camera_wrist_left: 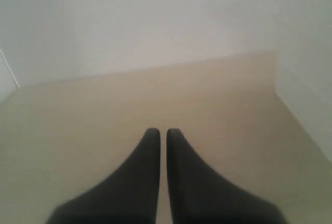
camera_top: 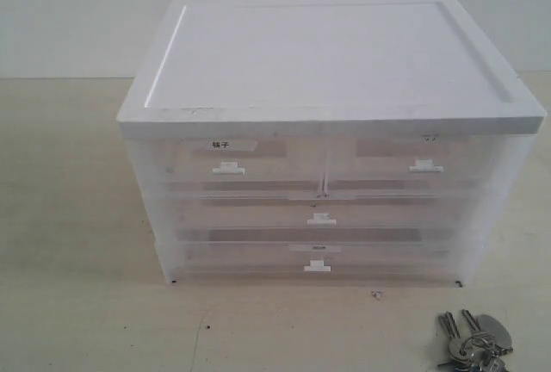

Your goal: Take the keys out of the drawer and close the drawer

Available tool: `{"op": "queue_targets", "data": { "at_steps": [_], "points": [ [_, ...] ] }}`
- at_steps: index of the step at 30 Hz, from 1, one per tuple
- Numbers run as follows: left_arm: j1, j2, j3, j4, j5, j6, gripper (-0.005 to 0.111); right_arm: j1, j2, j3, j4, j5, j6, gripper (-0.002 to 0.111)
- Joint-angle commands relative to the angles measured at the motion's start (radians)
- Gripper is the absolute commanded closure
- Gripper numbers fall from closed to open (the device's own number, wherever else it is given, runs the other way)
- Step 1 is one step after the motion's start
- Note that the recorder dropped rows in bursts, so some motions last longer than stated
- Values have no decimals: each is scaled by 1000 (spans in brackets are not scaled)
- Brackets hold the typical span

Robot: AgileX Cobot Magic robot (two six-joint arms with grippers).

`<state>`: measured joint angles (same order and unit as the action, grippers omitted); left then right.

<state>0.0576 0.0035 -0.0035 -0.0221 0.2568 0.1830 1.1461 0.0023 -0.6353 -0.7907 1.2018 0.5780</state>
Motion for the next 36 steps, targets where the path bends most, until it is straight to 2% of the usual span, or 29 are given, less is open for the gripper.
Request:
{"op": "queue_targets", "data": {
  "at_steps": [1,28,33,36],
  "points": [
    [3,-3,4,-7,37,-5,102,2,-1,-6,-3,-2,-4,108],
    [3,-3,4,-7,35,-24,102,2,-1,-6,-3,-5,-4,108],
    [3,-3,4,-7,35,-27,102,2,-1,-6,-22,-101,-6,108],
    [3,-3,4,-7,35,-27,102,2,-1,-6,-21,-216,-1,108]
  ]
}}
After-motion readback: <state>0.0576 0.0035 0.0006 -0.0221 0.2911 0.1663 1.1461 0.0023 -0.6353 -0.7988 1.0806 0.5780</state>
